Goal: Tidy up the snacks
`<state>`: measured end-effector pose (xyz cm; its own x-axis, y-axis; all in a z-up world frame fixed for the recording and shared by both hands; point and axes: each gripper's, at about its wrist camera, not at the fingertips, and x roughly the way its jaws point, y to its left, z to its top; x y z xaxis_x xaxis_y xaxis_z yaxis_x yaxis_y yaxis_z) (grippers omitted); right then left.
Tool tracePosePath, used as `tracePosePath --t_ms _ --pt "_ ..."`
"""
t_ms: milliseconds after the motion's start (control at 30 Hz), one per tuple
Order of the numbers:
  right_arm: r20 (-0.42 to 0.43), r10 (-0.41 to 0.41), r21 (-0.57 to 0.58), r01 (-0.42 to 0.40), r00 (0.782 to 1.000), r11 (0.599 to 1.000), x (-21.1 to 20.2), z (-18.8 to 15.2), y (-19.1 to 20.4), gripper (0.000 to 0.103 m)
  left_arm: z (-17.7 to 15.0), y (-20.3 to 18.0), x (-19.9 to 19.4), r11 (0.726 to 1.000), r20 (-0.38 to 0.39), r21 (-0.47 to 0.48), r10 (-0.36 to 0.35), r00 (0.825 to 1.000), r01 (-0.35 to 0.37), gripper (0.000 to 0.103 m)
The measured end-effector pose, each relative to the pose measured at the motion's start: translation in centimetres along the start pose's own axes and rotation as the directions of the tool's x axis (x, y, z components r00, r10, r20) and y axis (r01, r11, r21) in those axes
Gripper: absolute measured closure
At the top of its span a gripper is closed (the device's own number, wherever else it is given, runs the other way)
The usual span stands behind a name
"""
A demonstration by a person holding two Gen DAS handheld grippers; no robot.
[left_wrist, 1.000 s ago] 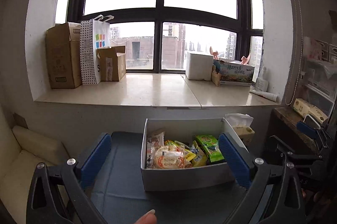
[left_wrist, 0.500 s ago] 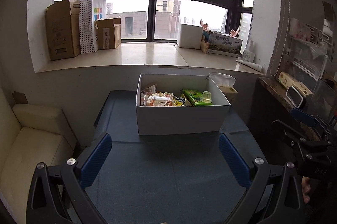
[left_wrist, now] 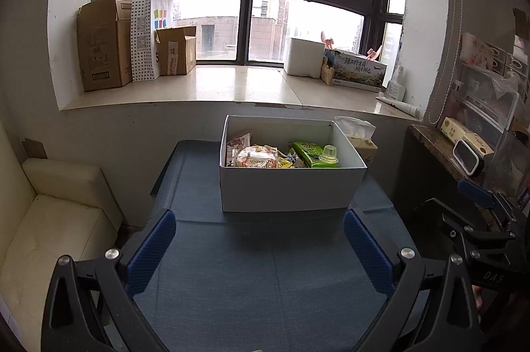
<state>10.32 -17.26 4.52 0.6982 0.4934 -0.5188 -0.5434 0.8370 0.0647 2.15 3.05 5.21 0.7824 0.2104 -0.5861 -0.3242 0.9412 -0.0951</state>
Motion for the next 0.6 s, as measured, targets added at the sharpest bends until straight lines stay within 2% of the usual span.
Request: tracePosePath --t_ms 600 --pt "-0.004 0.026 0.003 -0.026 1.0 1.0 -0.11 0.21 0.25 0.0 -0.27 -0.41 0.3 1.0 -0.005 0.017 -0.004 1.0 0.004 0.0"
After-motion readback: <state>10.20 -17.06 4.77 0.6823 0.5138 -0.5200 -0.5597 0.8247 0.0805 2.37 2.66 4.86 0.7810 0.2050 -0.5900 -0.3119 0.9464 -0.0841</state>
